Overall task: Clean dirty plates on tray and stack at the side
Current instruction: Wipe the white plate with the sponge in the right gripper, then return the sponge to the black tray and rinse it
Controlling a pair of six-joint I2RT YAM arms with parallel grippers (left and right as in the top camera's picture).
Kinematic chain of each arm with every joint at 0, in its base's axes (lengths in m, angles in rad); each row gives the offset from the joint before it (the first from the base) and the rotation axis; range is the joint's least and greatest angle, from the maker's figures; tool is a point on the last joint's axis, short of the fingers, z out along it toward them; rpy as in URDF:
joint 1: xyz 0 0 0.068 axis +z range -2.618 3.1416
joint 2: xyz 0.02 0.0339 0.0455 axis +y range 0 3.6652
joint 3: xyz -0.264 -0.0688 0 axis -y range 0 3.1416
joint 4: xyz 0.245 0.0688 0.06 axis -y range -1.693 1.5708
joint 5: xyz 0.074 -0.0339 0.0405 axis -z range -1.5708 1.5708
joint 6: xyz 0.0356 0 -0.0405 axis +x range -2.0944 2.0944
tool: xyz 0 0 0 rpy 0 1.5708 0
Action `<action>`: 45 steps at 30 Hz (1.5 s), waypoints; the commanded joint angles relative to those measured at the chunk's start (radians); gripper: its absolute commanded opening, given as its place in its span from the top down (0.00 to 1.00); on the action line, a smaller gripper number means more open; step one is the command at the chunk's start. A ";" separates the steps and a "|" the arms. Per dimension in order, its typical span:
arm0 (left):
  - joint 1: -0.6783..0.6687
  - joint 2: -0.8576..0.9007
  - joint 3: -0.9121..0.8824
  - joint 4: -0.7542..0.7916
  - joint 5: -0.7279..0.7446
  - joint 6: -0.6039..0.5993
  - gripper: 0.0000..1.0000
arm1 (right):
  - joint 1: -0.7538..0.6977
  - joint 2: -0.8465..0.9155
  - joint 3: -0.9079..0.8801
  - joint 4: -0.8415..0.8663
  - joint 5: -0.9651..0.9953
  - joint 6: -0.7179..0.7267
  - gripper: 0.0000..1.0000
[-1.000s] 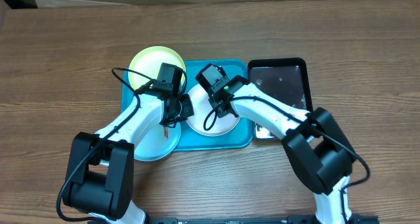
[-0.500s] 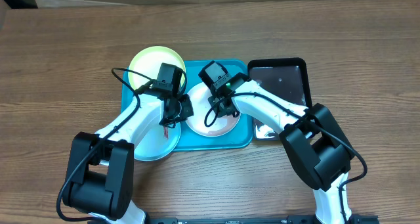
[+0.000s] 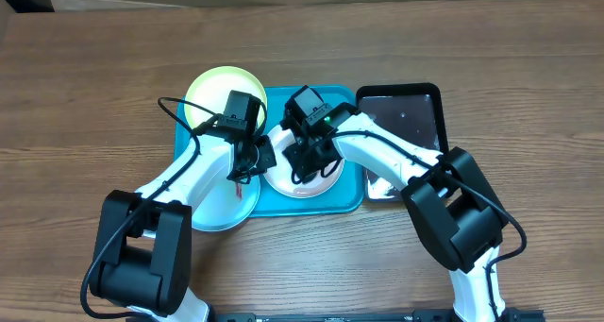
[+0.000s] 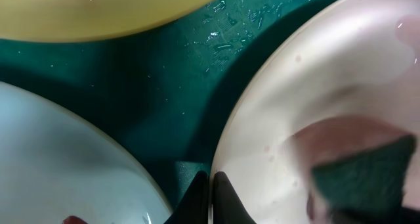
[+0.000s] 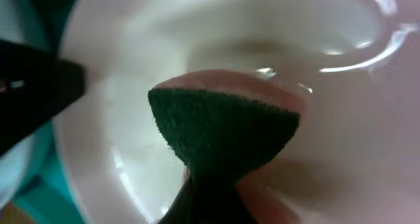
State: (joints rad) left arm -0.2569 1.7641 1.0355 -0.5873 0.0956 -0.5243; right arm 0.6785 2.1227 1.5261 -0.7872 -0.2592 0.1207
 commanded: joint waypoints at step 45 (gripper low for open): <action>-0.005 0.009 0.018 0.009 0.028 -0.014 0.67 | -0.426 -0.146 -0.090 -0.152 0.315 0.063 0.42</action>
State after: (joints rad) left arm -0.2600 1.7641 1.0355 -0.5793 0.1200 -0.5316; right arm 0.2668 2.0056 1.4185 -0.9371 0.0563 0.1532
